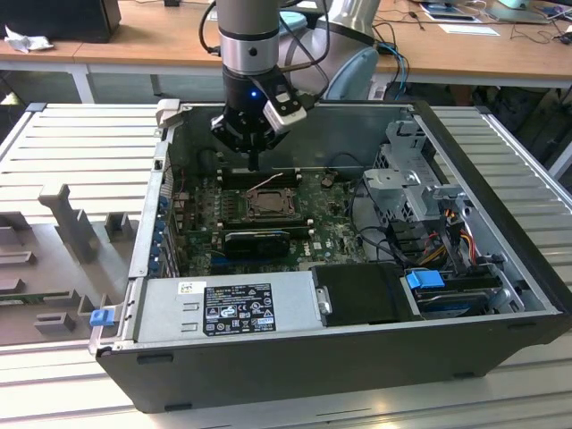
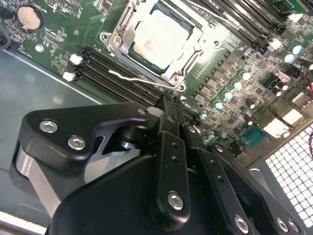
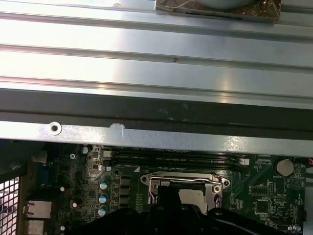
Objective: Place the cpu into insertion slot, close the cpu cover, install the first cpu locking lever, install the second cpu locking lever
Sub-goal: 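Install the first cpu locking lever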
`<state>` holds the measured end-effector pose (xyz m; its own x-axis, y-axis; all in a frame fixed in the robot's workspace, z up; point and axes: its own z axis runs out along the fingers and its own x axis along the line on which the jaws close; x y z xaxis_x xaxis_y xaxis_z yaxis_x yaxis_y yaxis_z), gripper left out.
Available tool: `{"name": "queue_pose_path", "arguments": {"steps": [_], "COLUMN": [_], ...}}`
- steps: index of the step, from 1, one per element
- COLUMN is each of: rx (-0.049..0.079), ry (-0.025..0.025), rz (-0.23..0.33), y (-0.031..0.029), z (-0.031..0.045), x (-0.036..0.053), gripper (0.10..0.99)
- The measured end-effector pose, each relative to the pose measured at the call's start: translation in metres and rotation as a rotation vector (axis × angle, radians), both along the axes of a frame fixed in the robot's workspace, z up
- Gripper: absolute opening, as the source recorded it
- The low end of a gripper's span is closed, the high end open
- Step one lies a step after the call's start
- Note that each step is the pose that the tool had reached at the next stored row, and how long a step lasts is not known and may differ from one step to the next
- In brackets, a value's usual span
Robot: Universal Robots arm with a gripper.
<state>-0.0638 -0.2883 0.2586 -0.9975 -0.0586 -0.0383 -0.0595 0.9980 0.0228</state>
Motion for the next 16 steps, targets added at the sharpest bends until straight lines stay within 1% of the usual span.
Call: {"name": "queue_pose_path", "arguments": {"steps": [5,6,7,8,9,16], "rx": [0.000,0.005,0.015,0.026,0.043,0.044], "ry": [0.0001,0.0003,0.0003,0.0002,0.0001,0.0002], "rz": [0.000,-0.001,-0.004,-0.006,-0.010,-0.011], "y": [-0.0001,-0.0002,-0.0001,-0.0001,-0.0002,-0.0005], "z": [-0.0009,-0.0013,-0.0016,-0.0018,-0.0021,-0.0066], "x": [0.0094,0.0108,0.0114,0.0116,0.0117,0.0124], "gripper": [0.106,0.106,0.106,0.106,0.106,0.106]}}
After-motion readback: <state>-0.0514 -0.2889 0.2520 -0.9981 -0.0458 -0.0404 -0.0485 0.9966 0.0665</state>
